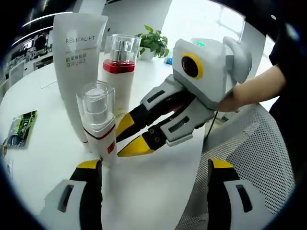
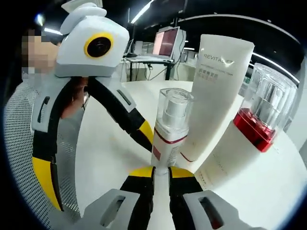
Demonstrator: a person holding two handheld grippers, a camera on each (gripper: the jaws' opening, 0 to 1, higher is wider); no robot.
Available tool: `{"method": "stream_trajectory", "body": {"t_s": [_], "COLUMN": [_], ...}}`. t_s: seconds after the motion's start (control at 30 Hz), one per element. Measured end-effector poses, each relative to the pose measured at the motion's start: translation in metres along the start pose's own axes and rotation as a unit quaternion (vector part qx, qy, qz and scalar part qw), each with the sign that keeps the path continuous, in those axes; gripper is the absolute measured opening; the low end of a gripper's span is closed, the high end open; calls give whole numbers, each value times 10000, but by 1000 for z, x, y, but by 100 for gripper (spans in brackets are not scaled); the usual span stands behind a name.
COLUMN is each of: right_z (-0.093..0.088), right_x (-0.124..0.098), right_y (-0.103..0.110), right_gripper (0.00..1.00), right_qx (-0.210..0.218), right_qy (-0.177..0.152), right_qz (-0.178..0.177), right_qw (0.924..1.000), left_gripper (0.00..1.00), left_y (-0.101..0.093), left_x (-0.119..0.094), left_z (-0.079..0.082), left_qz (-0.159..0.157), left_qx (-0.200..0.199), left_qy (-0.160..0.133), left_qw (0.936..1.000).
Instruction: Arrange the skincare products in the storage area until every visible bottle or jar stands upright without overlapping.
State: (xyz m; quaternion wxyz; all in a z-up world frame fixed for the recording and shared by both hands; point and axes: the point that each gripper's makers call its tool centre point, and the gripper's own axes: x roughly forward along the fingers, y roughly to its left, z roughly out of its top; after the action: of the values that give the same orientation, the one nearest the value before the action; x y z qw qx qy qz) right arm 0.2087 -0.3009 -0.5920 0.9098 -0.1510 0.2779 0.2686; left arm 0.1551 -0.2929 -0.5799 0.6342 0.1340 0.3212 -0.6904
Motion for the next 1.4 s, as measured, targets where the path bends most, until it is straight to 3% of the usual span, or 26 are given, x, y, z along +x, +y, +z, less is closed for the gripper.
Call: {"method": "stream_trajectory", "body": {"t_s": [0.47,0.63,1.17,1.4], "right_z": [-2,-4,-17,-20], "right_x": [-3,-13,-51,-72], "right_y": [4,6,6,5], "right_gripper": [11,18,31,42], "right_qx": [24,105,501,1020], "right_qy": [5,24,127,21], "right_qz": [19,59,-75,-192], "right_qw": [10000,9999,9986,9946], "left_gripper": [83,83,87,93], "left_y": [3,3,11,16], "left_x": [1,-4,-33,-58], "left_z": [1,-2,-13,-12], "left_qz": [31,85,432,669], "left_qx": [11,-12,-478,-587], "left_qy": [6,24,-128,-341], "left_qw": [10000,10000,9978,9954]}}
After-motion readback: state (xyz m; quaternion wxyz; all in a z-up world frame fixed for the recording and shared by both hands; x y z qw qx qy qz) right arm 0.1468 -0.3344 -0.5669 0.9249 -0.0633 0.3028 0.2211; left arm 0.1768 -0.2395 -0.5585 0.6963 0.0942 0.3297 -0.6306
